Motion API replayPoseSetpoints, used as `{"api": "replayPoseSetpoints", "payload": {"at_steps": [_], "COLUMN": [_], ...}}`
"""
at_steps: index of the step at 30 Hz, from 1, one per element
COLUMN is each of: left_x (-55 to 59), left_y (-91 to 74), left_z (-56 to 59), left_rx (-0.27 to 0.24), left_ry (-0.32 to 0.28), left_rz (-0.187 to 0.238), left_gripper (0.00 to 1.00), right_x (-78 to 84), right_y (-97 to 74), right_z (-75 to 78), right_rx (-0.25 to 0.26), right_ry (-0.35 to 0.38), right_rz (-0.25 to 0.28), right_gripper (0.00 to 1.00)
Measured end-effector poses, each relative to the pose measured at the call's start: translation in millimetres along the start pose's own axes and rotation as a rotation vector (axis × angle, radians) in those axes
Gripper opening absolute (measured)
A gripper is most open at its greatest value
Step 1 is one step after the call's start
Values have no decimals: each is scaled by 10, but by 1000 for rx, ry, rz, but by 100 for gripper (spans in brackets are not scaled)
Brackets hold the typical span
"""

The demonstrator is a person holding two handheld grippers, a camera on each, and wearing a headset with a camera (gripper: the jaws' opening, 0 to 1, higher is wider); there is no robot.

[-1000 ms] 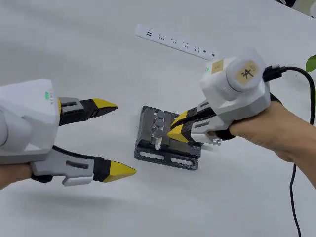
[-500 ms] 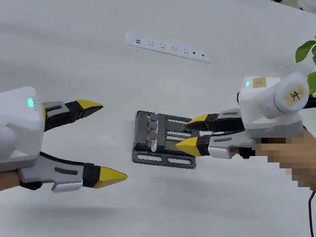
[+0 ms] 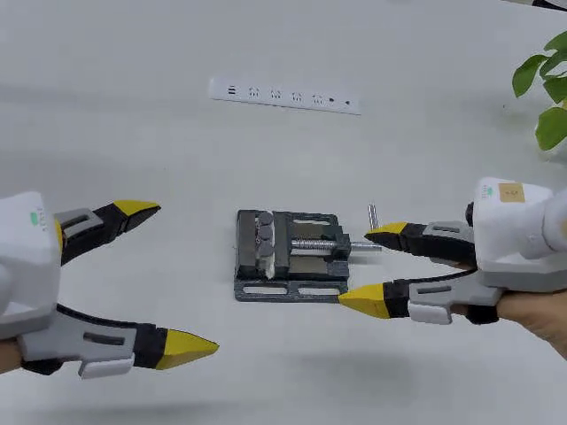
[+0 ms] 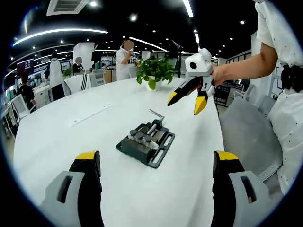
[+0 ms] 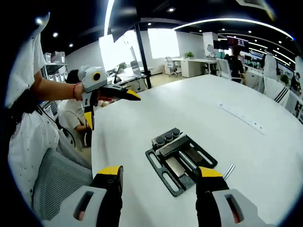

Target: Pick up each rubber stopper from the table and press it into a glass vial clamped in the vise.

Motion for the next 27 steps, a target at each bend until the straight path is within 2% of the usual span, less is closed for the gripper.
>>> {"api": "replayPoseSetpoints", "payload": {"at_steps": [2, 10, 15, 27], "left_x": [22, 68, 57, 49], "left_y": [9, 25, 45, 58], "left_z": [21, 66, 101, 152], "left_rx": [2, -4, -8, -24], "left_ry": [2, -6, -6, -10], "left_rz": [-21, -61, -80, -105], "left_gripper": [99, 99, 99, 99], "right_x": [60, 276, 396, 514], "right_y": [-12, -51, -56, -104], "right_z": [-3, 2, 18, -10], "right_rx": [4, 12, 18, 29], "right_ry": [-3, -11, -17, -8], "right_rz": [23, 88, 103, 133], "right_gripper": [65, 81, 84, 85]}}
Point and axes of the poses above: the centre of the closed fingertips' face, and the gripper's own axes: y roughly forward along the fingers, z roughly to its right, x roughly out of its underside, the point moved 9 cm from there along -y, roughly backward along the fingers, and after that the axes turned 13 degrees about -z, right-handed, at the moved point
